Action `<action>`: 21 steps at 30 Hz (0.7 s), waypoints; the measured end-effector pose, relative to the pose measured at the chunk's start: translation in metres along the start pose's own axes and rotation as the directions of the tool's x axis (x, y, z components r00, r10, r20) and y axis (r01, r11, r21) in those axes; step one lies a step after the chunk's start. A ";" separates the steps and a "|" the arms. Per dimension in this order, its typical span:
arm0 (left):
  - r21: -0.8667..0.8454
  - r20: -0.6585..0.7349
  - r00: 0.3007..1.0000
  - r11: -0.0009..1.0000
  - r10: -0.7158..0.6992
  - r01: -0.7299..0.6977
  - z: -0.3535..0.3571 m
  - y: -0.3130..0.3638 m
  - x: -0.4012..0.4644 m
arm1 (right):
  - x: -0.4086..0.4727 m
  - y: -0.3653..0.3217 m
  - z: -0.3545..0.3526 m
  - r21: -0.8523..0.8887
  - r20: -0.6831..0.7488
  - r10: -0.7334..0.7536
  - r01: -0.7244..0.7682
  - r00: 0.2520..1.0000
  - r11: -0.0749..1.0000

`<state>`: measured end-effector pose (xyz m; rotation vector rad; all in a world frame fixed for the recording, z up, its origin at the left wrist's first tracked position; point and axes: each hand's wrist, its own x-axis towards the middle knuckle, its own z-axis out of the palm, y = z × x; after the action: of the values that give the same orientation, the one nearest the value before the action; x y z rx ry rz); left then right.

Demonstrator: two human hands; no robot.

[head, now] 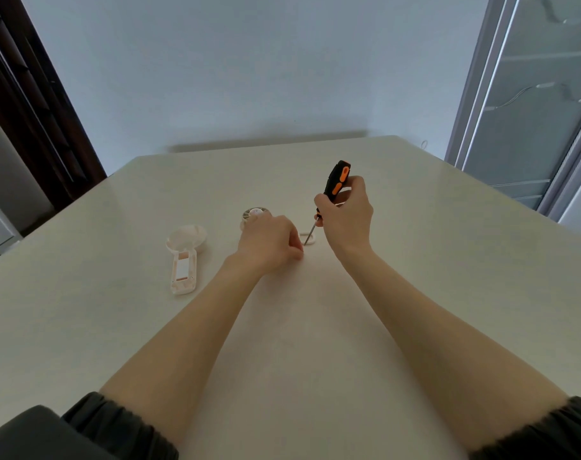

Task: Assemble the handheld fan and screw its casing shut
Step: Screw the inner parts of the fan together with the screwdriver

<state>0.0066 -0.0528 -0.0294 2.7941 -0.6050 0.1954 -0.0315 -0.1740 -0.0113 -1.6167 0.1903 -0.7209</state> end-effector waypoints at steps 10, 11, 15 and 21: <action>-0.492 -0.120 0.992 0.871 -0.045 -0.020 -0.014 0.003 -0.010 | -0.002 -0.010 0.000 0.150 -0.091 0.012 0.001 0.996 0.989; -0.523 -0.132 0.989 0.852 -0.066 -0.013 -0.015 0.002 -0.011 | -0.002 -0.011 0.000 0.178 -0.105 0.020 -0.001 0.994 0.984; -0.644 -0.159 0.978 0.765 -0.135 0.001 -0.018 0.000 -0.013 | -0.002 -0.012 0.001 0.240 -0.129 0.045 -0.013 0.991 0.971; -0.673 -0.172 0.971 0.740 -0.164 0.005 -0.018 -0.002 -0.015 | -0.001 -0.012 0.001 0.262 -0.139 0.058 -0.020 0.989 0.965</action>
<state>-0.0078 -0.0404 -0.0159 2.0498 -0.3836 0.2138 -0.0353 -0.1705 -0.0006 -1.3082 0.2230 -0.7996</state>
